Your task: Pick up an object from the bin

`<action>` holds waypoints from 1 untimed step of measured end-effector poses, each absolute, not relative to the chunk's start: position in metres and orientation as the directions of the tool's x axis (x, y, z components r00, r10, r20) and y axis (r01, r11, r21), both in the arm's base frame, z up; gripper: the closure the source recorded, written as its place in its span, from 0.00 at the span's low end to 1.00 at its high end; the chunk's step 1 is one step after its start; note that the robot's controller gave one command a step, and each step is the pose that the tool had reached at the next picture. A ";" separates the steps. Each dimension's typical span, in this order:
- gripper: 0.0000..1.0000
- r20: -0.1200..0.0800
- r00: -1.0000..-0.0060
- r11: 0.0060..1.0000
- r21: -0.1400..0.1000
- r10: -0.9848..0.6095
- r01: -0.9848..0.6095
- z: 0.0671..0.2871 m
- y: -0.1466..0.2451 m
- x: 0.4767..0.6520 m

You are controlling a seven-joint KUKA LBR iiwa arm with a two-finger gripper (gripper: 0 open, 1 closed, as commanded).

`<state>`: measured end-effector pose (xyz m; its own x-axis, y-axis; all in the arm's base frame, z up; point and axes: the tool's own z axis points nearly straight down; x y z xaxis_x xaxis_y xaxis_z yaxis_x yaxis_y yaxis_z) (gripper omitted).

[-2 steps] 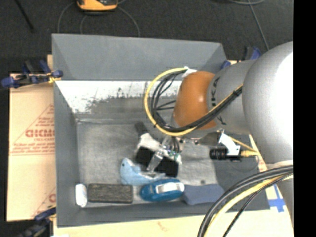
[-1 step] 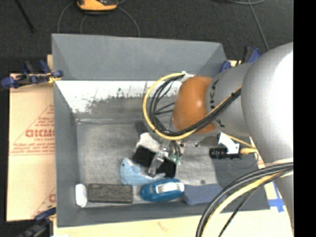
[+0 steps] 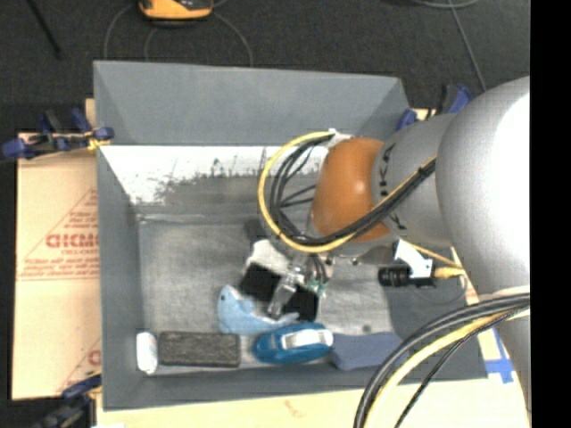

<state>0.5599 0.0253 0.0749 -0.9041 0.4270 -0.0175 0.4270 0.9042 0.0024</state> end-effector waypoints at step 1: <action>1.00 -0.015 -0.904 0.904 0.002 0.427 0.427 0.078 0.025 0.559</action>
Offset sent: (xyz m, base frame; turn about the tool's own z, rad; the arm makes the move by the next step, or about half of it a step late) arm 0.0000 -0.0001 0.0845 0.0000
